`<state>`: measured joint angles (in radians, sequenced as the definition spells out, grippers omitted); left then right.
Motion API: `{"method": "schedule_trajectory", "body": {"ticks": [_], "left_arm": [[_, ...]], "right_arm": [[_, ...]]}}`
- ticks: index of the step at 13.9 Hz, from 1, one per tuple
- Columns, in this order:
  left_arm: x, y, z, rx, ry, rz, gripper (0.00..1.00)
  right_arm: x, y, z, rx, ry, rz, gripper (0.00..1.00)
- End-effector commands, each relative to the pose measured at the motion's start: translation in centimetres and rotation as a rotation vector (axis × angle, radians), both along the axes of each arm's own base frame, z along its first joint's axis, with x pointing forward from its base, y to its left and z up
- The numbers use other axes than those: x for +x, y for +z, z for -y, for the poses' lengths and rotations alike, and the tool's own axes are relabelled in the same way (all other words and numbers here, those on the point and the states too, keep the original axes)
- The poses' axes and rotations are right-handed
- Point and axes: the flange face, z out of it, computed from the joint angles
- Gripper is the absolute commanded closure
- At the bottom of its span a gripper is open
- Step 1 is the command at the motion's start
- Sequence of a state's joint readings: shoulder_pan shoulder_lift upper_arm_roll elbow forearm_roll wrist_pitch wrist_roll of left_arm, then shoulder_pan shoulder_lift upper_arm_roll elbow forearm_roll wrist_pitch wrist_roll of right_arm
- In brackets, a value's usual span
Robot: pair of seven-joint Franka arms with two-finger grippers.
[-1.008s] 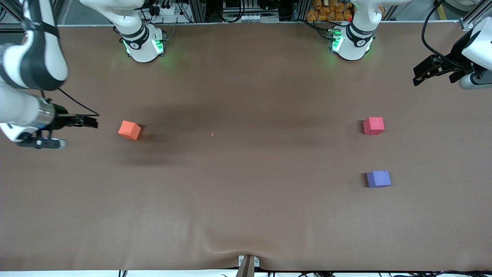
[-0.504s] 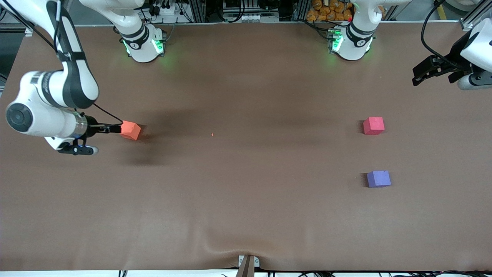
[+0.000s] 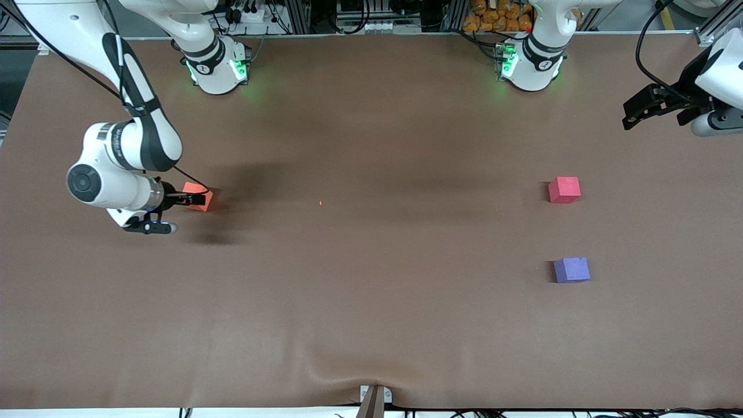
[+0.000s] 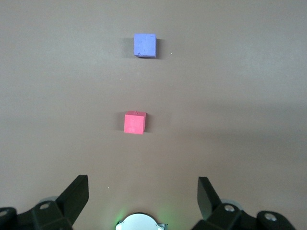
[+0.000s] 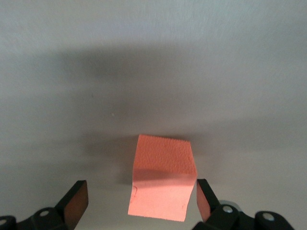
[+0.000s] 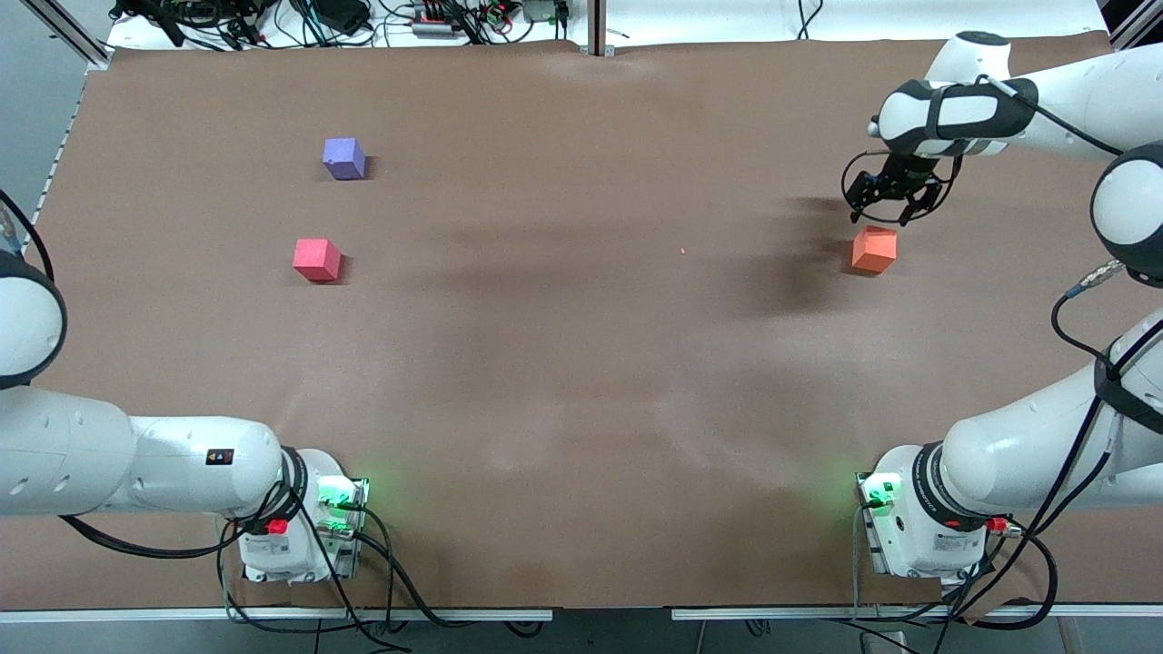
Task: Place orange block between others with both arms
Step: 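Lower the right gripper over the orange cube and close on it, then carry the orange cube with the right gripper toward the table middle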
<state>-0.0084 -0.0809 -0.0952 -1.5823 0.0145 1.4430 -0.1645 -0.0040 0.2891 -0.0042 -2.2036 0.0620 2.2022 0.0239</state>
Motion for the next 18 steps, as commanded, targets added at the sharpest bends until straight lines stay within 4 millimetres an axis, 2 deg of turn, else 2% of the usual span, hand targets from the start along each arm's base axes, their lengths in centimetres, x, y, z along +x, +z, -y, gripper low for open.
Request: {"method": "schedule_trajectory", "body": {"ticks": [1,7,8,11,13,14,16,18], "left_arm": [[-0.2,0.0,-0.3,-0.001,-0.015,-0.004,0.0],[0.0,-0.1,-0.3,-0.001,-0.012,-0.004,0.0],[0.0,-0.2,-0.3,-0.001,-0.012,-0.004,0.0],[-0.2,0.1,-0.3,-0.001,-0.012,0.003,0.0],[-0.3,0.1,-0.2,-0.001,-0.016,0.003,0.0],[-0.2,0.2,-0.3,-0.001,-0.012,0.004,0.0],[-0.2,0.0,-0.4,-0.001,-0.012,-0.001,0.0],[-0.3,0.1,-0.4,-0.001,-0.012,0.001,0.0]], "right_arm": [[-1.4,-1.1,0.5,0.012,-0.007,-0.017,0.0],[-1.6,-2.3,0.6,0.011,-0.011,-0.029,0.0],[-1.7,-2.5,0.6,0.013,-0.004,-0.033,0.04],[-1.8,-3.5,1.1,0.03,0.046,-0.042,0.47],[-1.5,-3.3,2.6,0.049,0.075,-0.028,0.68],[-1.4,-3.1,2.6,0.054,0.09,-0.027,0.76],[-0.1,-1.6,1.2,0.056,0.113,-0.022,0.83],[2.1,1.3,-2.3,0.061,0.16,-0.044,0.83]]}}
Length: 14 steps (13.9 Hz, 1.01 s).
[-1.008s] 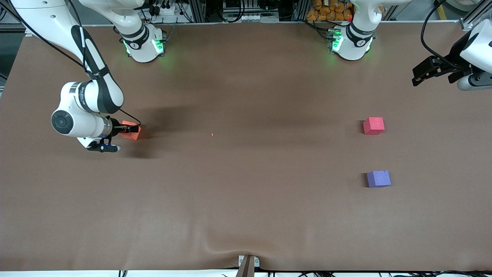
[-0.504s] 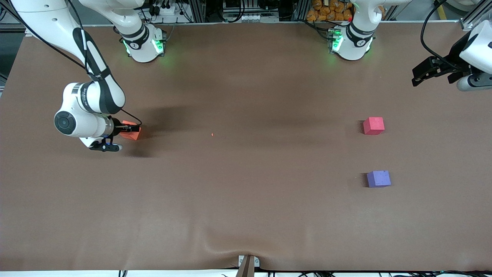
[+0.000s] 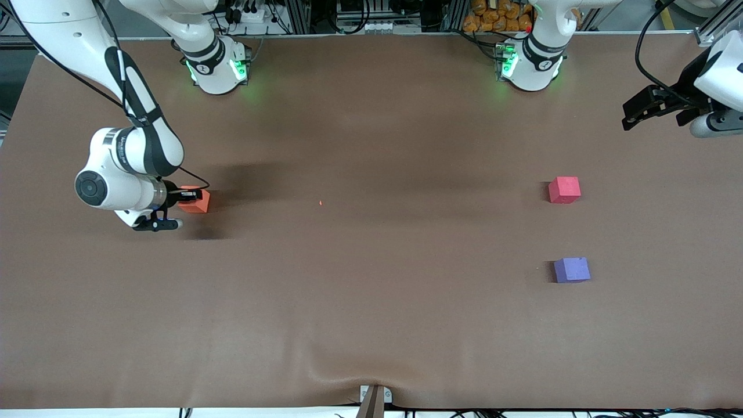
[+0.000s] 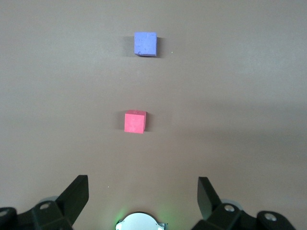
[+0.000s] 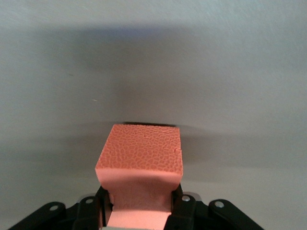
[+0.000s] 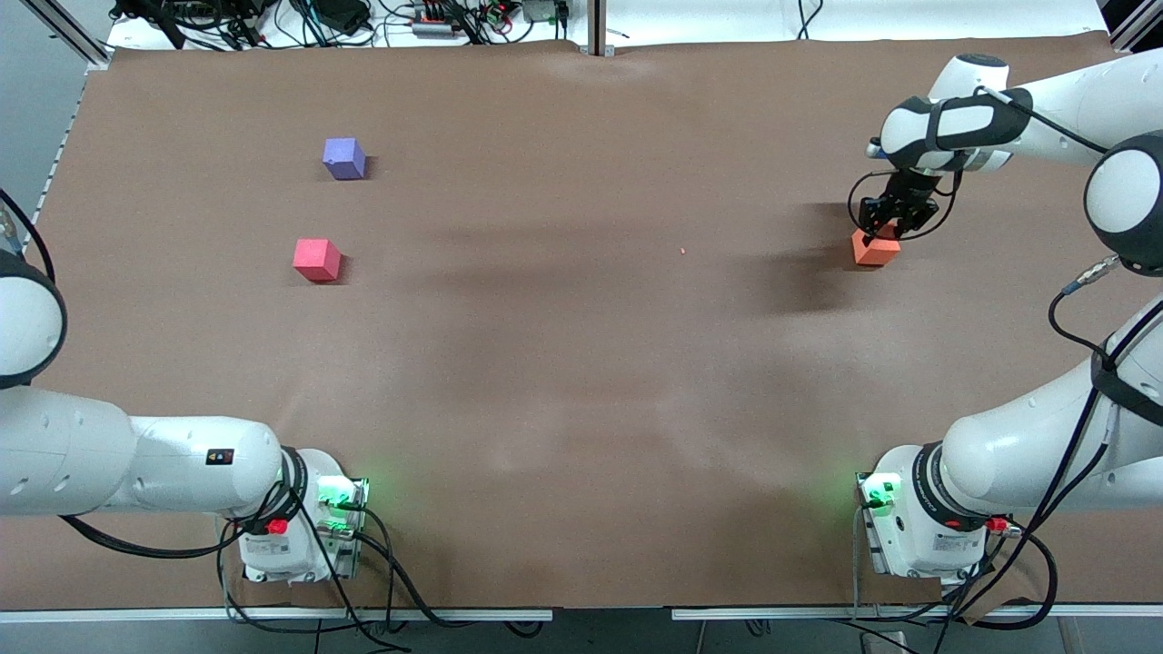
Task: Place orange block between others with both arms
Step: 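Carry the orange cube with the right gripper toward the table middle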
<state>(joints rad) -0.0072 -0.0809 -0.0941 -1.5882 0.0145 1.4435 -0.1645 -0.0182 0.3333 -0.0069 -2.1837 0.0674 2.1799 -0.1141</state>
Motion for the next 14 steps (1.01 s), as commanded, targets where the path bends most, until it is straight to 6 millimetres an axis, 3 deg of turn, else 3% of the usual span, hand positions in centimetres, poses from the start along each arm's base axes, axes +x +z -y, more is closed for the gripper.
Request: {"method": "schedule_trajectory", "body": {"ticks": [1,4,8,9,12,14], "left_arm": [[-0.3,0.4,-0.3,-0.001,-0.014,0.006,0.0],[-0.3,0.4,-0.3,-0.001,-0.014,0.006,0.0],[-0.2,0.3,-0.3,-0.002,-0.016,0.006,0.0],[-0.2,0.2,-0.3,-0.002,-0.017,0.003,0.0],[-0.2,0.2,-0.3,-0.002,-0.017,0.003,0.0],[-0.1,-0.3,-0.6,-0.001,-0.011,-0.006,0.0]], "right_arm": [[3.4,5.0,-5.3,0.02,0.061,-0.011,0.83],[5.5,9.6,-13.9,0.063,0.108,0.015,0.86],[6.7,10.0,-27.5,0.106,0.063,0.039,0.87],[6.7,9.9,-31.0,0.097,0.059,0.049,0.87],[6.2,6.6,-39.3,0.072,0.067,0.057,0.87],[6.3,4.9,-43.6,0.071,0.074,0.08,0.87]]}}
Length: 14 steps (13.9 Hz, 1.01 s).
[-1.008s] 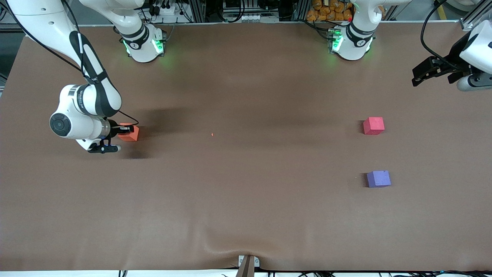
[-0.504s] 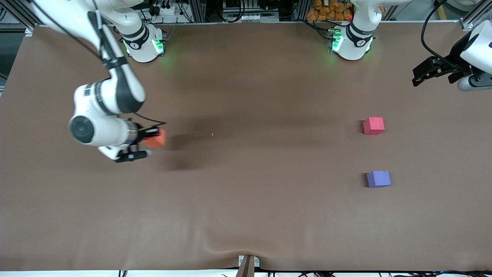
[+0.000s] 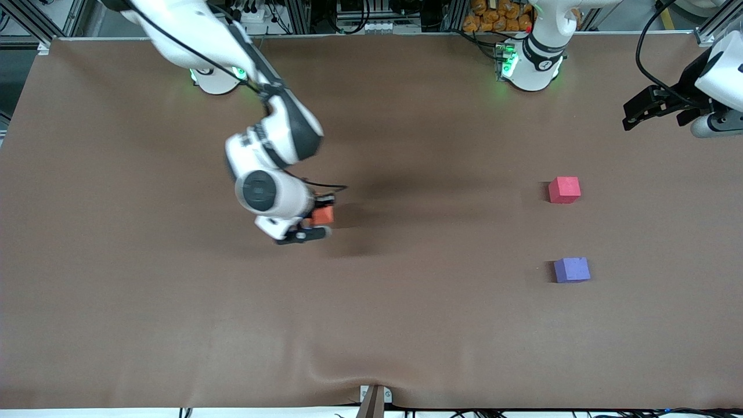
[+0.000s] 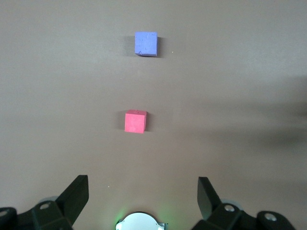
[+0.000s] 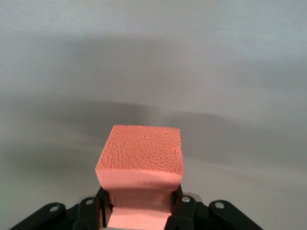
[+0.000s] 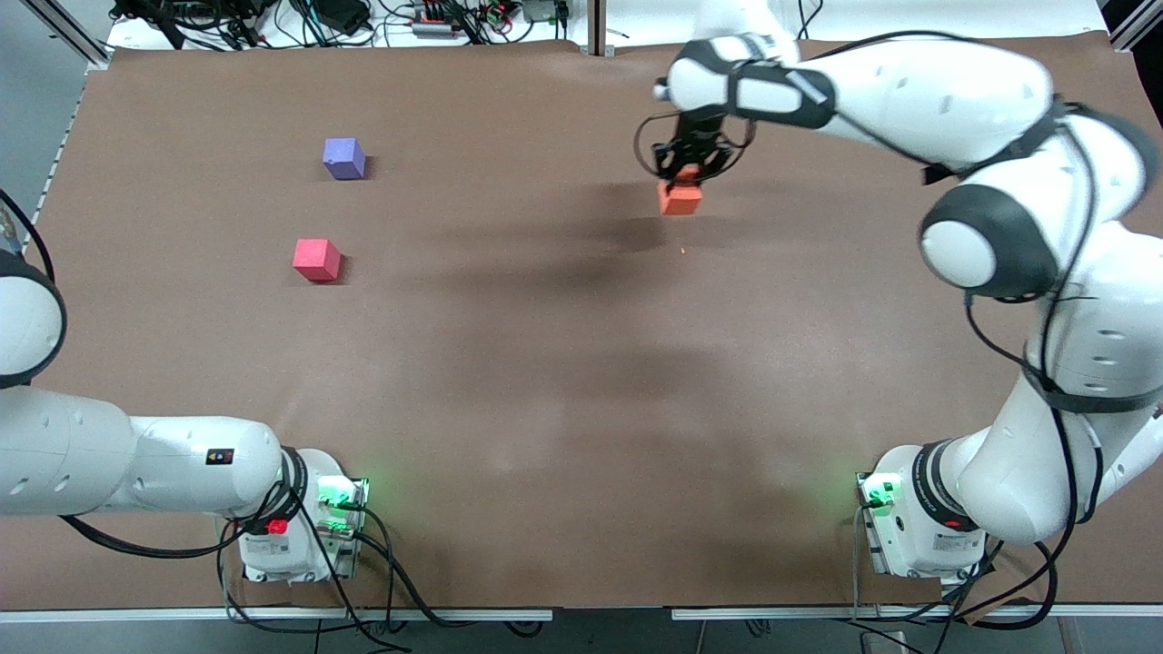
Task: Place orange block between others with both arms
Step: 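Carry the orange cube with the right gripper toward the table middle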
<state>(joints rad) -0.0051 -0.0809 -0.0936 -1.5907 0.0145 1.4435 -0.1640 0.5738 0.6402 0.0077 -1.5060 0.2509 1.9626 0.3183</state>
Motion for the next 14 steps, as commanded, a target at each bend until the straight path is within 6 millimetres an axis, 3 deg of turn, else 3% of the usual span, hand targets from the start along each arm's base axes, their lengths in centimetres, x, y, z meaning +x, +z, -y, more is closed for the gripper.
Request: {"method": "schedule_trajectory", "body": {"ticks": [1,4,6,12,13,14], "left_arm": [[-0.1,-0.2,-0.6,-0.001,-0.011,-0.003,0.0],[0.0,-0.4,-0.6,-0.001,-0.011,-0.007,0.0],[0.1,-0.5,-0.6,0.0,-0.011,-0.008,0.0],[0.2,-1.1,-0.6,-0.001,-0.011,-0.02,0.0],[0.2,-1.1,-0.6,-0.001,-0.011,-0.02,0.0],[0.2,-1.1,-0.6,-0.001,-0.011,-0.02,0.0]], "right_arm": [[1.4,-2.6,-4.9,-0.008,-0.022,0.013,0.87],[1.1,-3.7,-8.3,-0.008,-0.079,0.038,0.91],[-0.3,-4.2,-10.1,-0.025,-0.089,0.033,0.91],[-1.6,-5.5,-11.2,-0.062,-0.085,0.035,0.89],[-1.6,-5.6,-11.2,-0.069,-0.095,0.033,0.87],[-1.7,-5.8,-11.2,-0.07,-0.094,0.03,0.77]]}}
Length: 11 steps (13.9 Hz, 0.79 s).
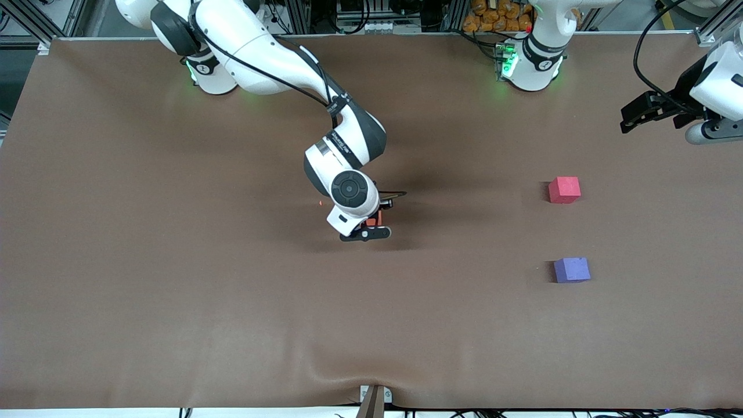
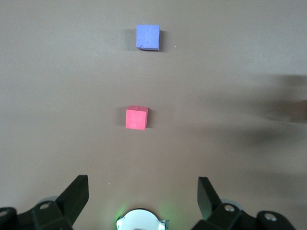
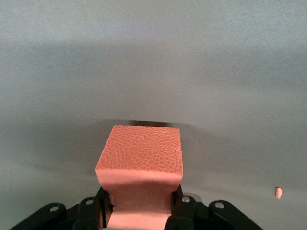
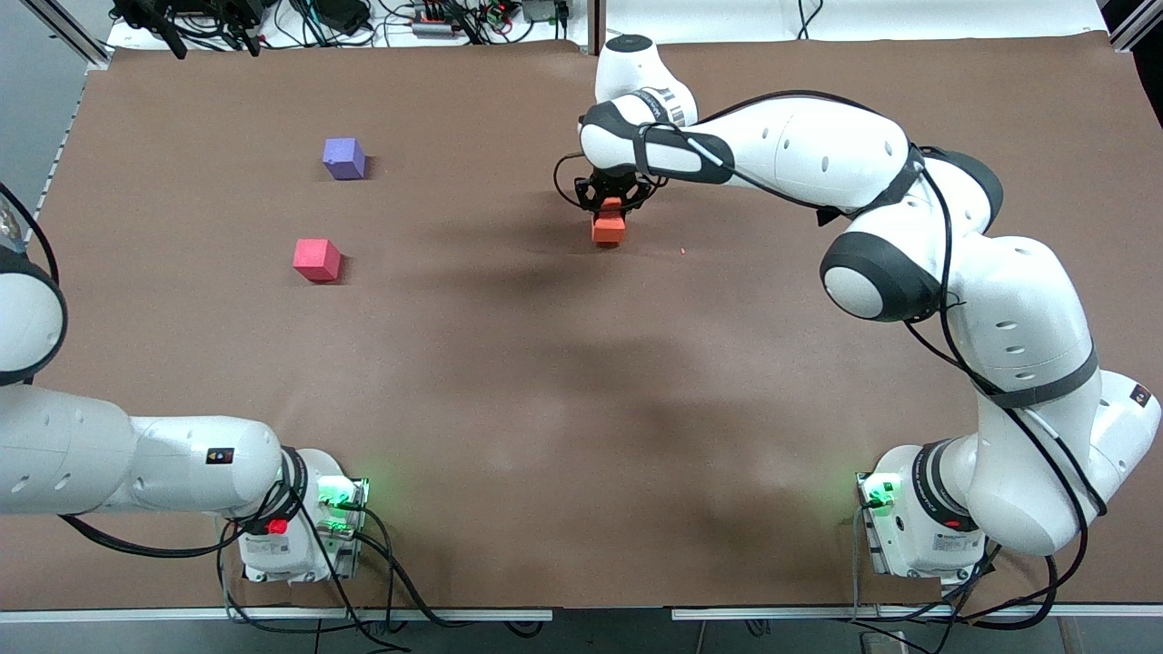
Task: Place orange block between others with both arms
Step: 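Carry the orange cube with the right gripper toward the table middle, then set down the orange cube, open the right gripper and withdraw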
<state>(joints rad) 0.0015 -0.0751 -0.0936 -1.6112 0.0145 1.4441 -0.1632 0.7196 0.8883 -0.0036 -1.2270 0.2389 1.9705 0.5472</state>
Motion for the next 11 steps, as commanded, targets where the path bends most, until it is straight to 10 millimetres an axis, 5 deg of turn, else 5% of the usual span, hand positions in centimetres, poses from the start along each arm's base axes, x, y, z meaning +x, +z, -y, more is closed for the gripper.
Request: {"method": "schedule_trajectory", "body": {"ticks": [1,2,6,8,10,11], "left_arm": [[0.0,0.1,-0.2,-0.003,-0.018,0.005,0.0],[0.1,0.0,-0.2,-0.003,-0.018,0.007,0.0],[0.2,0.0,0.1,-0.003,-0.024,0.008,0.0],[0.2,0.0,0.0,-0.003,-0.022,0.01,0.0],[0.3,-0.2,0.3,-0.003,-0.027,0.005,0.0],[0.5,-0.4,0.8,-0.003,-0.035,0.002,0.0]], "right_arm": [[0.3,-0.3,-0.5,-0.023,-0.018,0.01,0.28],[0.4,-0.2,-0.3,-0.028,-0.015,0.013,0.0],[2.4,3.8,1.9,-0.02,-0.043,0.035,0.0],[4.5,7.5,6.1,-0.047,-0.087,-0.013,0.0],[7.8,13.6,13.4,-0.036,-0.164,-0.017,0.0],[8.7,15.2,17.0,-0.038,-0.168,-0.031,0.0]]}}
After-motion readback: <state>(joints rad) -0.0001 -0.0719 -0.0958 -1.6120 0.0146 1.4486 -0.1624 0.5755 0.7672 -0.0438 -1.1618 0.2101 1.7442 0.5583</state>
